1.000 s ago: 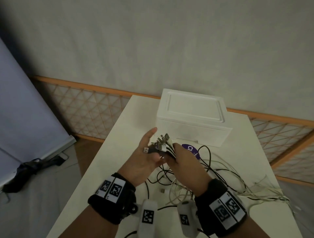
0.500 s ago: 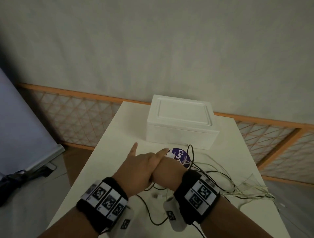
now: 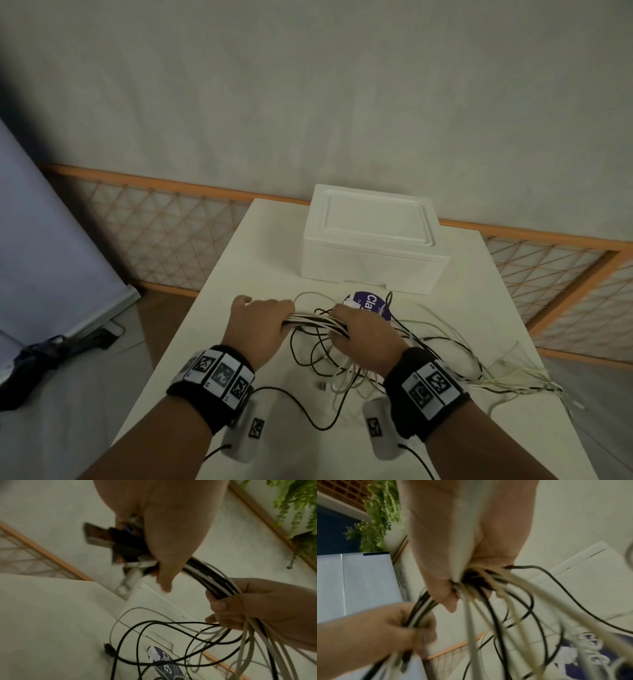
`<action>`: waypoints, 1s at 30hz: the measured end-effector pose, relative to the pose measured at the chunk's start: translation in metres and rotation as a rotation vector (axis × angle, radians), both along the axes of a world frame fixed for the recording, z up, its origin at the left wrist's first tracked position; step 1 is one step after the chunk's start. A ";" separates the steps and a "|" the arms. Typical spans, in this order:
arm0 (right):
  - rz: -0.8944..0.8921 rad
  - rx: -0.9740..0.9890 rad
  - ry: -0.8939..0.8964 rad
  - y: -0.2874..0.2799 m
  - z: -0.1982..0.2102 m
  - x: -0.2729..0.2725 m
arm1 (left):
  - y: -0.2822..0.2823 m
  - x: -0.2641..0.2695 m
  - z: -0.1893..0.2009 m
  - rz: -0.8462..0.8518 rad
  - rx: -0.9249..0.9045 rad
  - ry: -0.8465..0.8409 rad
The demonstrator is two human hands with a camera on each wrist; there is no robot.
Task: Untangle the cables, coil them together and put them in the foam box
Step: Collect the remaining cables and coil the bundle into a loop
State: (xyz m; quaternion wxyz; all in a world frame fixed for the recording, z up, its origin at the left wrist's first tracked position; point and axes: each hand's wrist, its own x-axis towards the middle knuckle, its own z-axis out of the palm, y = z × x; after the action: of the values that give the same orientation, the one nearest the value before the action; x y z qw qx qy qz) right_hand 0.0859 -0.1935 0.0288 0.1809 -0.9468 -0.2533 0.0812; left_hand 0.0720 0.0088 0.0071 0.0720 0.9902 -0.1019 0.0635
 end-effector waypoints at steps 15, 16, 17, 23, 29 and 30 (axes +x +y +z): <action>0.196 -0.257 -0.220 0.025 0.028 -0.014 | -0.030 -0.011 0.033 -0.190 -0.510 0.381; 0.180 -0.244 -0.212 0.023 0.026 -0.017 | -0.032 -0.013 0.033 -0.176 -0.434 0.369; 0.159 -0.222 -0.208 0.022 0.023 -0.021 | -0.034 -0.015 0.033 -0.164 -0.347 0.339; 0.048 -0.080 -0.264 0.007 0.004 -0.027 | -0.037 -0.023 0.047 -0.079 -0.100 0.092; -0.281 0.223 -0.068 -0.031 -0.009 -0.020 | -0.027 -0.031 0.081 -0.047 -0.796 -0.006; -0.335 0.284 -0.020 -0.038 -0.009 -0.018 | -0.026 -0.030 0.088 -0.054 -0.889 -0.046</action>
State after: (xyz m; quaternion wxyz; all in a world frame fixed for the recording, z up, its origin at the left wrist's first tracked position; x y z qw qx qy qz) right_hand 0.0678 -0.2313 0.0196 0.3210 -0.9414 -0.1033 0.0040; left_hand 0.0419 -0.0176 0.0949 0.4899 0.8584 -0.0919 0.1211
